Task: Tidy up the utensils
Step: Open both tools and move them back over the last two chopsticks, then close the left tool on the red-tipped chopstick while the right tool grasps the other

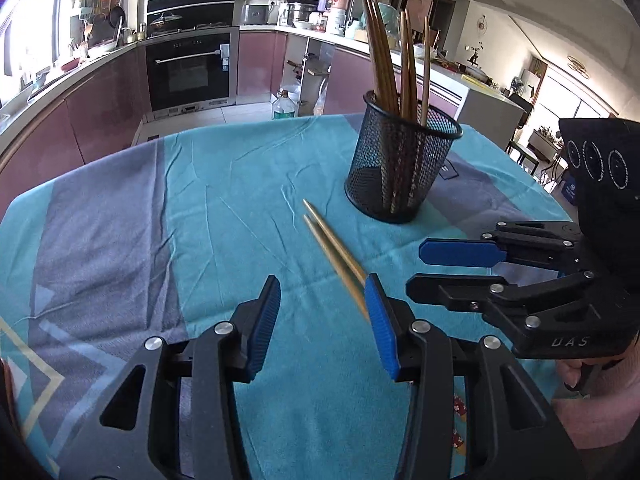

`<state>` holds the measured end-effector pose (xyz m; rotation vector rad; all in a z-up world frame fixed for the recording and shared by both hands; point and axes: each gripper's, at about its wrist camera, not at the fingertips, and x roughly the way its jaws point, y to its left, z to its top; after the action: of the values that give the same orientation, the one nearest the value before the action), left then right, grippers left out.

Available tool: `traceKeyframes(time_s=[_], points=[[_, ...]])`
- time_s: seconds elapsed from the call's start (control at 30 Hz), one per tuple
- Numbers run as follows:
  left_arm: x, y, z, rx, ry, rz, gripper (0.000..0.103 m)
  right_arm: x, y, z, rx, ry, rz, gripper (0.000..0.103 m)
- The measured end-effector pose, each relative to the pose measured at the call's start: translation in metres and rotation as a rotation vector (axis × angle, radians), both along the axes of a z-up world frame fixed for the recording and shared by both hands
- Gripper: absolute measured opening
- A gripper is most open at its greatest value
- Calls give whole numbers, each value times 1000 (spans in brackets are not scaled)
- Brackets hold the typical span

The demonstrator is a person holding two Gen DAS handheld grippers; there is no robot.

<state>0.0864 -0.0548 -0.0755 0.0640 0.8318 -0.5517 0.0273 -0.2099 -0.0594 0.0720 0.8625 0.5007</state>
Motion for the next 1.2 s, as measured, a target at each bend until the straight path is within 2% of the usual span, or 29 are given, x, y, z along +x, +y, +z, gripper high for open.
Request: traceKeyframes(time_s=[0.13,0.4,0.63,0.87,1.07,1.2], points=[[-6,-1,-10,4,28,12,43,3,8,-13,-25,35,-4,29],[-13,-1,-14,7,36,16,43,1,20,-25,-81,41,-12,27],[-17,-8,-14,15,40,-5,43,-3,17,-24,-107,39,-23,21],[-13,-22,-18,33,49,-32,43,-5,-1,-24,-82,57,-65,20],[-7,-32,-23,55,57,-35,43,2,1,-24,-103,53,-66,20],[-2,-33,-25,69,59,-21,38,9,7,-25,-126,44,-66,20]])
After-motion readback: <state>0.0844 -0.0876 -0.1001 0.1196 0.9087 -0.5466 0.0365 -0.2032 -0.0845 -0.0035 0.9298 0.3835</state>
